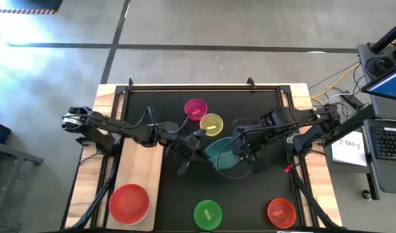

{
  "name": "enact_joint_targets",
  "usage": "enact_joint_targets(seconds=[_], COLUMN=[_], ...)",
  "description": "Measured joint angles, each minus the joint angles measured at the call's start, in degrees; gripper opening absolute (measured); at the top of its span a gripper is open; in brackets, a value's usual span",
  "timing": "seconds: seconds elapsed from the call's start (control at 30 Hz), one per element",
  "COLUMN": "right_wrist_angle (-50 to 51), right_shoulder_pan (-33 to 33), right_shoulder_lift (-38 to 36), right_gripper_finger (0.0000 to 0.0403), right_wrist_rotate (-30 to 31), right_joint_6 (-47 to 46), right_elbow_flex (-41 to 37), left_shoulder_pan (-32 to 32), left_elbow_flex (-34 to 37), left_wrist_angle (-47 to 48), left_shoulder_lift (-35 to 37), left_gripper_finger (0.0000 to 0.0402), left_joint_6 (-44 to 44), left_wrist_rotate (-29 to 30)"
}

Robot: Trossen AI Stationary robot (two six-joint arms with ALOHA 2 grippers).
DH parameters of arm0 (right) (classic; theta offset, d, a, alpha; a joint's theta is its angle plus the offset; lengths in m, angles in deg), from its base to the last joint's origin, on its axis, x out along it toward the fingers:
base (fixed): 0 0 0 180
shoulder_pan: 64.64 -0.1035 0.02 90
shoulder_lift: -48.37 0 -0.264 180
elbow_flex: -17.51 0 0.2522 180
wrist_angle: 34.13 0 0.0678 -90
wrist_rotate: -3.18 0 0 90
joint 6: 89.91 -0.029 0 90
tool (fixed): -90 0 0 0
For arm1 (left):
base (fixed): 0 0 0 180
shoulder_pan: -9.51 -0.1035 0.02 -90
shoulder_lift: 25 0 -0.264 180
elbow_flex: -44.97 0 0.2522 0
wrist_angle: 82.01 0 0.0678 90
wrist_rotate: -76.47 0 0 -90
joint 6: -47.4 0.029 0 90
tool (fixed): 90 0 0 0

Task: Place and stack bowls onto a shelf
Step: Stack the blue bowl on top of the orange bowl on the shelf

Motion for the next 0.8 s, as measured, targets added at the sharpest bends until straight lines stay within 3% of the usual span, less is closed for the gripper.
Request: enact_joint_targets(seconds=[0.27, 0.6, 0.8], right_wrist_angle=[2.9, 4.8, 3.8], right_shoulder_pan=[1.1, 2.3, 2.2], right_shoulder_lift=[0.0, 0.0, 0.0], right_gripper_finger=[0.0222, 0.0248, 0.0267], right_wrist_rotate=[4.1, 8.2, 5.1], right_joint_6=[-0.8, 1.3, 0.2], right_elbow_flex=[-0.8, -4.9, -5.7], left_shoulder_pan=[-1.0, -1.1, -0.9], left_elbow_flex=[-2.4, -15.1, -18.9], left_wrist_angle=[0.5, 15.7, 21.4], left_shoulder_lift=[-0.6, -6.5, -8.2], left_gripper_finger=[0.0004, 0.0003, 0.0000], left_joint_6=[-0.1, 3.1, 4.9], left_wrist_rotate=[-1.7, -1.7, -1.0])
